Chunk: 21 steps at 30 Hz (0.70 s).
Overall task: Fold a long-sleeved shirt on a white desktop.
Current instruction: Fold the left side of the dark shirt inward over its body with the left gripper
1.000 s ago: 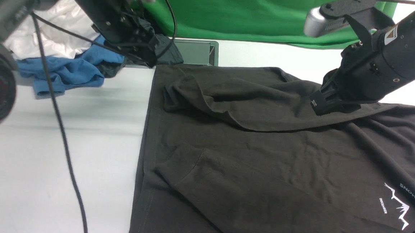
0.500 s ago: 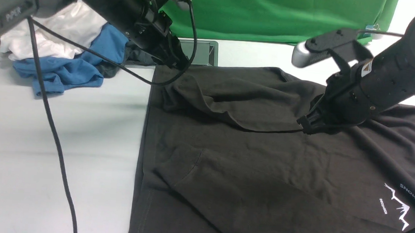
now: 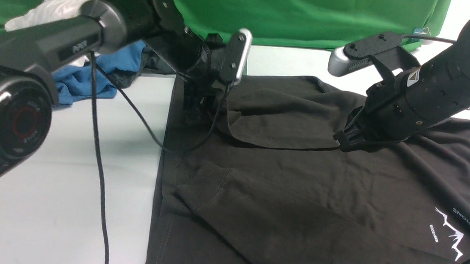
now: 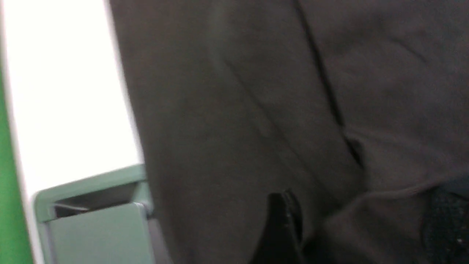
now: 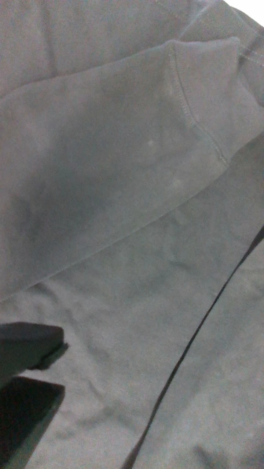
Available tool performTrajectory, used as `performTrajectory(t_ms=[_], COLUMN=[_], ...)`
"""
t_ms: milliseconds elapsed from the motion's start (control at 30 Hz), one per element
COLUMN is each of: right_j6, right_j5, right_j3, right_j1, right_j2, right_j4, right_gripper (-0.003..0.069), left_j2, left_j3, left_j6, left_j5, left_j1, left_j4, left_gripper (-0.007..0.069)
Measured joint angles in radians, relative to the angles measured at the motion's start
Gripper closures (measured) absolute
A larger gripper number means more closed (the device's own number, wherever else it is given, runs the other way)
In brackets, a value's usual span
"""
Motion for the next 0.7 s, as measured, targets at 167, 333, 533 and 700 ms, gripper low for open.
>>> performTrajectory(t_ms=[167, 333, 533, 700], right_j6=[-0.015, -0.023, -0.027, -0.034], right_j5=[0.000, 0.000, 0.000, 0.004], right_j3=[0.000, 0.000, 0.000, 0.000], right_j1=[0.000, 0.000, 0.000, 0.000], right_j2=[0.000, 0.000, 0.000, 0.000], right_j4=[0.001, 0.002, 0.003, 0.003], right_gripper=[0.0492, 0.0492, 0.0492, 0.0492], left_j2=[-0.006, -0.024, -0.039, -0.115], left_j3=[0.000, 0.000, 0.038, 0.058], left_j6=[-0.058, -0.159, -0.377, -0.436], left_j5=[0.126, 0.265, 0.317, 0.271], left_j1=[0.003, 0.008, 0.008, 0.010], left_j4=[0.069, 0.086, 0.100, 0.115], left_gripper=[0.0375, 0.0568, 0.0606, 0.0559])
